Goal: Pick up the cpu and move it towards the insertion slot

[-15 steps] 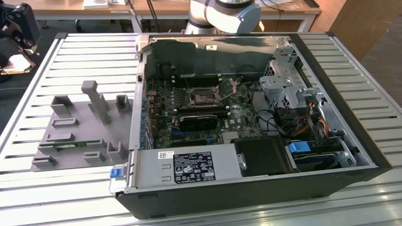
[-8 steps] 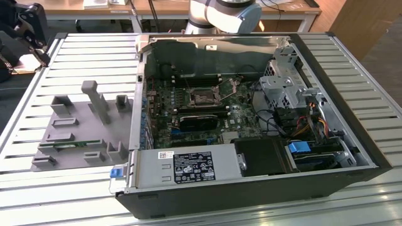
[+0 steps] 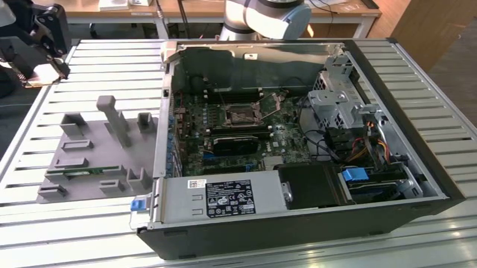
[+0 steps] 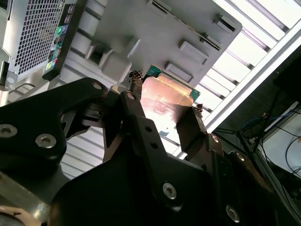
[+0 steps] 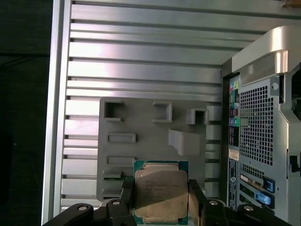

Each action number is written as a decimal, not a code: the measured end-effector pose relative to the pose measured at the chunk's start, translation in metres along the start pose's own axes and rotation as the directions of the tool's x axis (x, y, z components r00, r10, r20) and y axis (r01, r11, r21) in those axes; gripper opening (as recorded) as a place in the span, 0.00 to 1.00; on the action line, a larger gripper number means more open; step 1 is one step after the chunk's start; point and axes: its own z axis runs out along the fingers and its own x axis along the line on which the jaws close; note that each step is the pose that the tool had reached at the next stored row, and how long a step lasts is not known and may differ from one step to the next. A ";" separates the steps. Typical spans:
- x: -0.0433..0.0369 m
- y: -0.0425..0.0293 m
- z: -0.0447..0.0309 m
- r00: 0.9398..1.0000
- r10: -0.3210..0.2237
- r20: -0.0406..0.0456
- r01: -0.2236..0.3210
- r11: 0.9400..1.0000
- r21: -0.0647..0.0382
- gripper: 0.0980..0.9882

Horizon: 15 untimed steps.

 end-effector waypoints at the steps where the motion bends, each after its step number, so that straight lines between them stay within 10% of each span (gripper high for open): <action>1: -0.0019 0.0000 0.0001 1.000 0.000 0.000 0.000 1.000 0.000 0.50; 15: -0.0365 -0.0008 0.0017 1.000 0.000 0.000 0.000 1.000 0.000 0.50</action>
